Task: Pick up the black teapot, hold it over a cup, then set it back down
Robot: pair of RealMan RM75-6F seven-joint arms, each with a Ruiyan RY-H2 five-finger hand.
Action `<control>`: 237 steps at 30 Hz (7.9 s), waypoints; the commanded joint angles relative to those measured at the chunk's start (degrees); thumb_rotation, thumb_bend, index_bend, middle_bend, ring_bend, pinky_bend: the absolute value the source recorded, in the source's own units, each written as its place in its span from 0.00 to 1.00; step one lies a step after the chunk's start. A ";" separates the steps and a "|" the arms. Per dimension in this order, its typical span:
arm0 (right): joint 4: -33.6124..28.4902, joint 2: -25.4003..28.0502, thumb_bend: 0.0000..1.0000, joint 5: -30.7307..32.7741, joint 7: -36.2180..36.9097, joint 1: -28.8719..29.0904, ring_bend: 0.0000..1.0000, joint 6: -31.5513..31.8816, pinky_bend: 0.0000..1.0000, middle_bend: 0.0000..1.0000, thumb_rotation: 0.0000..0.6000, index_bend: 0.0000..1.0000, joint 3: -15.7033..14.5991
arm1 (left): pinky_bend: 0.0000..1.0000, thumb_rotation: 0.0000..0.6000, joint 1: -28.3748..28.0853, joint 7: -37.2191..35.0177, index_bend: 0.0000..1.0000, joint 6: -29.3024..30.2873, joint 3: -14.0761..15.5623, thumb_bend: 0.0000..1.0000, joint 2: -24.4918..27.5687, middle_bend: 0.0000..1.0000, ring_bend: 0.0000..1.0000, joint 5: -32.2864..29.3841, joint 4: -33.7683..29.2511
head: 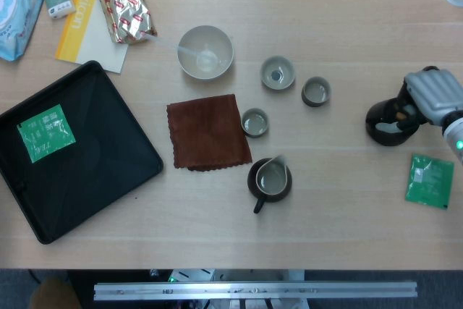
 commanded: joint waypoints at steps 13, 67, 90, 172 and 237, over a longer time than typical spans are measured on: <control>-1.14 1.31 0.02 -1.42 2.93 -0.38 0.89 -0.01 0.22 0.91 0.25 1.00 0.76 | 0.15 1.00 0.21 0.14 0.14 0.17 0.15 0.39 0.30 0.20 0.14 0.11 -0.48; 1.49 -2.79 0.54 -1.79 -16.47 11.57 0.86 6.20 0.22 0.87 0.51 1.00 4.82 | 0.15 1.00 0.96 0.75 0.14 3.15 -0.11 0.39 1.53 0.20 0.14 2.04 -2.94; 5.08 -8.48 0.54 -0.49 -31.81 17.36 0.84 7.79 0.22 0.86 0.52 1.00 1.61 | 0.15 1.00 2.42 -0.33 0.14 5.35 0.14 0.39 1.48 0.20 0.14 2.50 -3.13; 6.93 -13.25 0.52 -0.34 -38.71 18.06 0.84 11.62 0.23 0.85 0.53 1.00 -1.75 | 0.15 1.00 3.91 -3.34 0.14 5.54 -0.10 0.39 -0.28 0.20 0.14 2.19 0.19; 2.54 -4.13 0.51 -8.86 -11.56 1.84 0.63 5.66 0.21 0.64 0.53 0.82 -2.37 | 0.14 1.00 -0.71 1.38 0.14 2.92 2.40 0.39 0.48 0.20 0.14 9.96 -3.64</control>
